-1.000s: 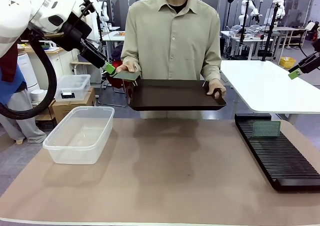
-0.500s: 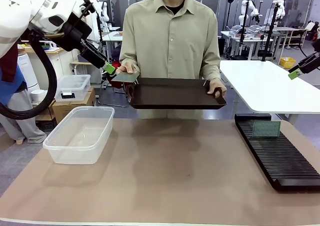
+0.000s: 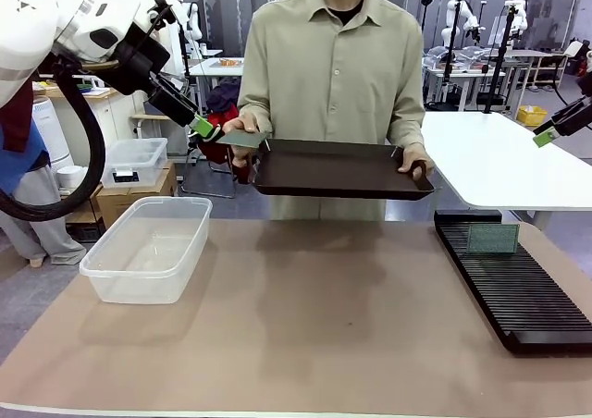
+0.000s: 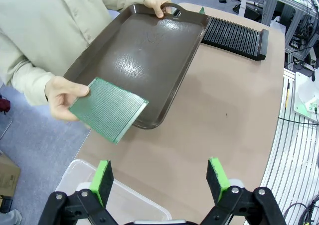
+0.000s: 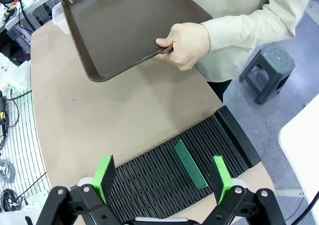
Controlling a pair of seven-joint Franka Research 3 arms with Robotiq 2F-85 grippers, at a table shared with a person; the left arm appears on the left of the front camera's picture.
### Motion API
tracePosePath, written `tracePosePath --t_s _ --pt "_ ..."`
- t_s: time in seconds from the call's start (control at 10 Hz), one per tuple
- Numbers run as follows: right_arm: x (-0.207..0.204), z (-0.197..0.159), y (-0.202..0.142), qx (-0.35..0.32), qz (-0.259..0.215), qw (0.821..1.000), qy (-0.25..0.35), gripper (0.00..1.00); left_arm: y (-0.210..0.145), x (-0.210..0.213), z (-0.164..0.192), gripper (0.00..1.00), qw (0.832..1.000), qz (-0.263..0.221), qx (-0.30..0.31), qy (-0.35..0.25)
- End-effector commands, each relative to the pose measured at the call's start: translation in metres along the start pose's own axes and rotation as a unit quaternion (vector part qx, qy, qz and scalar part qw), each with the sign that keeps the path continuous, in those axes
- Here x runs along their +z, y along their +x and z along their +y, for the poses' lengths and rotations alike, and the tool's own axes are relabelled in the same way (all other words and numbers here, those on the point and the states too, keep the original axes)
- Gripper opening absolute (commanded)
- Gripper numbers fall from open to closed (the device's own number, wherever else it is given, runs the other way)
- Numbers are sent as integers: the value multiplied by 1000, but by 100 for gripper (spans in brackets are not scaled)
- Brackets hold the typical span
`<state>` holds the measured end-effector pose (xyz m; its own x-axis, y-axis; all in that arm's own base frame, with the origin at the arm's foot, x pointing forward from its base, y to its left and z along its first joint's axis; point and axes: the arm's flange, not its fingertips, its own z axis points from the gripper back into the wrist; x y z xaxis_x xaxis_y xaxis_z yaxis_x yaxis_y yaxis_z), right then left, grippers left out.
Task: Sort PCBs into racks and boxes based on the side picked up.
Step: Pick up the Blank PCB handed by the Human.
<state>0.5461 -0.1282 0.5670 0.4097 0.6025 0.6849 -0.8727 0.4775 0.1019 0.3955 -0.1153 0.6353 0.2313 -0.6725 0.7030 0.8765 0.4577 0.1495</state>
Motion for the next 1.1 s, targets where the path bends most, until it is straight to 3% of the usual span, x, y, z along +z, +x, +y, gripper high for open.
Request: tracePosePath --t_s 0.0,0.2,0.4,0.8,0.9,1.0 --pt "1 2 1 -3 4 1000 -1 100 0 0 0 100 1000 0 0 0" --pt "1 2 1 -3 4 1000 -1 100 1 0 23 100 996 -8 84 -43" --pt "1 2 1 -3 4 1000 -1 100 -2 2 40 100 976 -3 204 -76" --pt "1 2 1 -3 4 1000 -1 100 -29 -27 76 100 909 -19 380 -169" --pt "1 2 1 -3 4 1000 -1 100 -33 -35 74 100 910 -9 386 -152" --pt "1 2 1 -3 4 1000 -1 100 -29 -33 67 100 946 29 315 -70"
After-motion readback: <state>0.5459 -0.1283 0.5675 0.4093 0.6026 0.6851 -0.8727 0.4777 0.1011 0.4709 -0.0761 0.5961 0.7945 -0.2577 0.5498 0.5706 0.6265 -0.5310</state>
